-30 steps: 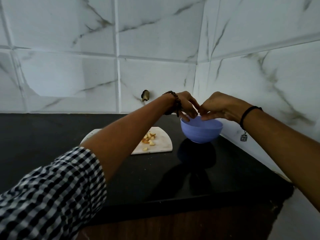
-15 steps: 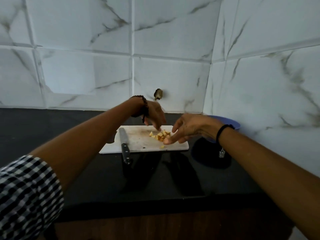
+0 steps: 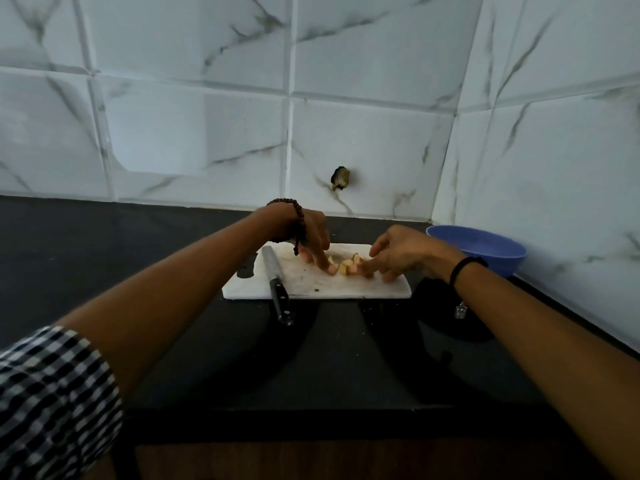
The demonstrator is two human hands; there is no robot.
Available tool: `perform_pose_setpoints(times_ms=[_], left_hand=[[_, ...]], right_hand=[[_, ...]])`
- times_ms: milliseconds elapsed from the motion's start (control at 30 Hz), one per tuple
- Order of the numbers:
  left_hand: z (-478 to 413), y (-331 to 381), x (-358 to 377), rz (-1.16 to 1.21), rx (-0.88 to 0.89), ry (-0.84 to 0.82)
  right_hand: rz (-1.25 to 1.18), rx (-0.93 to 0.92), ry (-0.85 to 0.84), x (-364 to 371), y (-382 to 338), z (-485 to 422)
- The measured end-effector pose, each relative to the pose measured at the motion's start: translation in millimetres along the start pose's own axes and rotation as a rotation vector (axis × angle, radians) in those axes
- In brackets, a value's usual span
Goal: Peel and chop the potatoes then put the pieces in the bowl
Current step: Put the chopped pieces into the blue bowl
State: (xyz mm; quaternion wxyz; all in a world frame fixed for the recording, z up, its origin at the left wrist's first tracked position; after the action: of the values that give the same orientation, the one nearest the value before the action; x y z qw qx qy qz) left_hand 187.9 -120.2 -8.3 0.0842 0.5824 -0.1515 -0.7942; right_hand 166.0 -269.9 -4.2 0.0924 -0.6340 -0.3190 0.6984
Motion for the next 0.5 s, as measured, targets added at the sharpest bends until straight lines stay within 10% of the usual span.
perform_pose_setpoints(times_ms=[500], left_hand=[[0.8,25.3,1.0,0.090,0.038,0.046]], right_hand=[[-0.169,-0.058,-0.268,24.8,-26.2,-11.9]])
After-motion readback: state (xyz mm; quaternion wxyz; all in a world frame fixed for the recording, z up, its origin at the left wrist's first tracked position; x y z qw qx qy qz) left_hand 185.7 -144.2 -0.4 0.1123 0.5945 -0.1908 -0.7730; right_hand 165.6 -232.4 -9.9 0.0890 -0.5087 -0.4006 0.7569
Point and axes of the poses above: each hand's wrist, its own z-axis away from the middle knuckle, its own x-axis out of the palm, y = z × x, the point moved 9 cm from there along -z, towards the middle knuckle, and after that the axes turned 7 degrees about -x, right-handed, at the moved point
